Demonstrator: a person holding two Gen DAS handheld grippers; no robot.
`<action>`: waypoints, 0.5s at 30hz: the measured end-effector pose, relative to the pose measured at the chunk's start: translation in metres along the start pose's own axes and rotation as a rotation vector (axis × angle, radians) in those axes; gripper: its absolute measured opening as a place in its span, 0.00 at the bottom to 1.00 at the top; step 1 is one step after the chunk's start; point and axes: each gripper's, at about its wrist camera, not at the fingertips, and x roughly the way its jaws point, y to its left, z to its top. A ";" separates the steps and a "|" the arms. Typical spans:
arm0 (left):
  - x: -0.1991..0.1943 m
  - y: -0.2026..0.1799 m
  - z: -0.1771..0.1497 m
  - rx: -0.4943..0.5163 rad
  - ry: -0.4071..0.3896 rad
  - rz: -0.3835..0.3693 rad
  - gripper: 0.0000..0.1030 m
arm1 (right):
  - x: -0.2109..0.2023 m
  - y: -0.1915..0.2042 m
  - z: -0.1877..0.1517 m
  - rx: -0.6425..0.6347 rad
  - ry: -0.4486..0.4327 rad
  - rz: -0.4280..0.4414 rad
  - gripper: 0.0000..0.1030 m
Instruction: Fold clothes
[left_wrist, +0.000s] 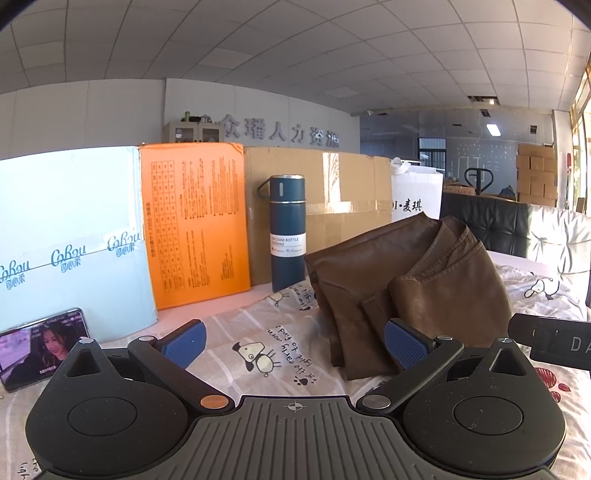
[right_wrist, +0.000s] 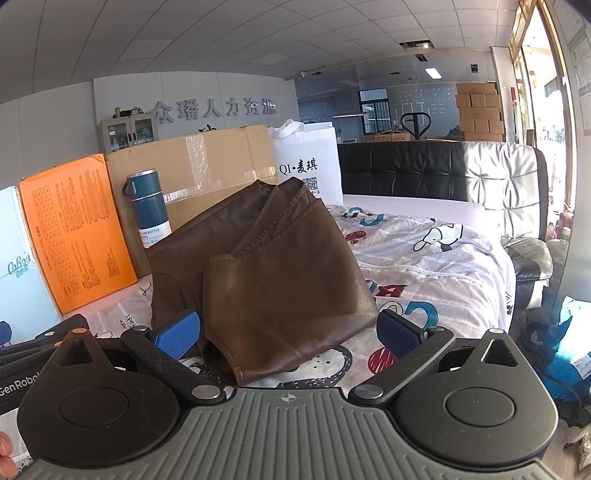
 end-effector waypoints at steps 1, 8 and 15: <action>0.000 0.000 0.000 0.000 0.001 0.000 1.00 | 0.000 0.001 0.000 -0.002 0.001 0.001 1.00; 0.002 0.000 -0.002 0.001 0.011 0.000 1.00 | 0.002 0.004 -0.001 -0.009 0.001 0.004 1.00; 0.007 0.003 -0.005 -0.007 0.029 0.012 1.00 | 0.005 0.010 -0.002 -0.021 0.008 0.014 1.00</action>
